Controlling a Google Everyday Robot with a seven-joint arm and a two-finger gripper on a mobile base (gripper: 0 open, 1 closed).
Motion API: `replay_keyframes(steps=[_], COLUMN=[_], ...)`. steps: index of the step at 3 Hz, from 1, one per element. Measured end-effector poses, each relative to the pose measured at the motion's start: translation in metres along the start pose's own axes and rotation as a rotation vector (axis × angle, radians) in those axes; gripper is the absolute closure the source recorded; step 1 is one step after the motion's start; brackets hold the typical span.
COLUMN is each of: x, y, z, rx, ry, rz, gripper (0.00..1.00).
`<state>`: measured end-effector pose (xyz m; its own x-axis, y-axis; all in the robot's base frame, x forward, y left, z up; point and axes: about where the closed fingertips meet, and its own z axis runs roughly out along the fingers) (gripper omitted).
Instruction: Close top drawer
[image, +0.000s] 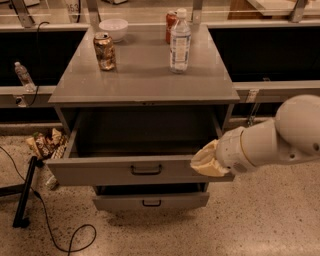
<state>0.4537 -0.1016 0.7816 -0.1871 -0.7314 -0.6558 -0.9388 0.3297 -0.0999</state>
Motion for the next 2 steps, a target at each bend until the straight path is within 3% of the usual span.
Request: replay_keyframes(steps=[1,2], x=[0.0204,0.0165], y=[-0.0142,-0.0187], z=[0.0190,0.0177], rx=[0.091,0.109], ry=[-0.008,-0.011], rz=[-0.099,-0.111], gripper=[1.00,1.00])
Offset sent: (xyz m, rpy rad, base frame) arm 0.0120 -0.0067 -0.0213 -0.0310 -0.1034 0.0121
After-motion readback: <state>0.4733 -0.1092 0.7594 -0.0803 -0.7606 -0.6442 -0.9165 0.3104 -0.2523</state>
